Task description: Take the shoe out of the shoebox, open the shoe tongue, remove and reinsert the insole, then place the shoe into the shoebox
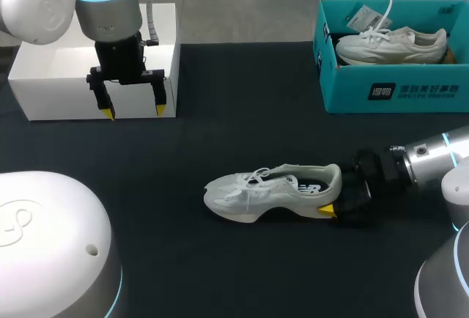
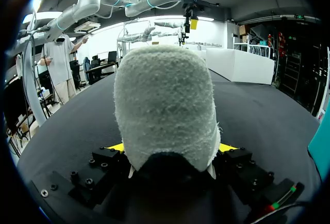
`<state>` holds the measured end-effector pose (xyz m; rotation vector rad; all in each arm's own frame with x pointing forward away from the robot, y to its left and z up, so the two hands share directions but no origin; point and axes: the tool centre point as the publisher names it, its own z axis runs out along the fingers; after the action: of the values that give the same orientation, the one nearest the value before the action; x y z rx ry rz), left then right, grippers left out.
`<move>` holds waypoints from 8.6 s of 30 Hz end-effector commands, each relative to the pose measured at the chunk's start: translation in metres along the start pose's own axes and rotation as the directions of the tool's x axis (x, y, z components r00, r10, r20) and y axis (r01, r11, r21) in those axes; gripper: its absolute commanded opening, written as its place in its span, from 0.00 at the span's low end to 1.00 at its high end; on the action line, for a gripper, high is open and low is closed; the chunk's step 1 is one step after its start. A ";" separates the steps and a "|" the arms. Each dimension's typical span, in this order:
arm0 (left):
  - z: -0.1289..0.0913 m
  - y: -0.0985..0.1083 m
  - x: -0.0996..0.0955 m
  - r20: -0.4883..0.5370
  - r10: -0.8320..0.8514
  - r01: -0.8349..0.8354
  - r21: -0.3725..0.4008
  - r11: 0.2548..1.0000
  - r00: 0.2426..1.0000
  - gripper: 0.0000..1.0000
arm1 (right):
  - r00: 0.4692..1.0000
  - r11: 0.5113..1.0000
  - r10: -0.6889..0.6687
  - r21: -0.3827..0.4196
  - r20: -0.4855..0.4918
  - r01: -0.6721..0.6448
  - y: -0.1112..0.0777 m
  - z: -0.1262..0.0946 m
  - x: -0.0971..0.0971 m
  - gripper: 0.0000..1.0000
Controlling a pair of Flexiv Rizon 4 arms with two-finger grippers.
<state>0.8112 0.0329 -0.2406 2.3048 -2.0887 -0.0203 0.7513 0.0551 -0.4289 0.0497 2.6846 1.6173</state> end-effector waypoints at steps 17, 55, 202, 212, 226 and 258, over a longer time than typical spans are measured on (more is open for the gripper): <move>0.043 0.051 0.086 -0.002 -0.017 0.017 -0.050 0.999 1.000 1.00 | 1.000 1.000 -0.001 0.003 0.002 0.001 -0.002 0.002 -0.002 0.00; 0.079 0.107 0.278 -0.070 0.377 -0.380 -0.025 0.925 0.923 1.00 | 1.000 1.000 -0.001 0.003 0.002 0.001 -0.002 0.002 -0.002 0.00; 0.129 0.082 0.120 -0.028 0.089 -0.093 -0.159 0.983 0.996 0.54 | 1.000 1.000 -0.001 0.003 0.002 0.001 -0.002 0.002 -0.002 0.00; 0.096 0.085 0.137 -0.127 0.180 -0.196 -0.120 0.973 0.975 1.00 | 1.000 1.000 -0.001 0.003 0.002 0.001 -0.002 0.002 -0.002 0.00; 0.066 0.090 0.158 -0.182 0.602 -0.615 -0.025 0.788 0.778 1.00 | 1.000 1.000 -0.001 0.003 0.002 0.001 -0.002 0.002 -0.002 0.00; 0.010 0.108 0.177 -0.177 0.981 -0.992 0.117 -0.055 -0.075 1.00 | 1.000 1.000 -0.001 0.003 0.002 0.001 -0.002 0.002 -0.002 0.00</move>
<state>0.7207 -0.1541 -0.2456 0.1809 -2.9159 0.1891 0.7517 0.0555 -0.4289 0.0495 2.6846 1.6170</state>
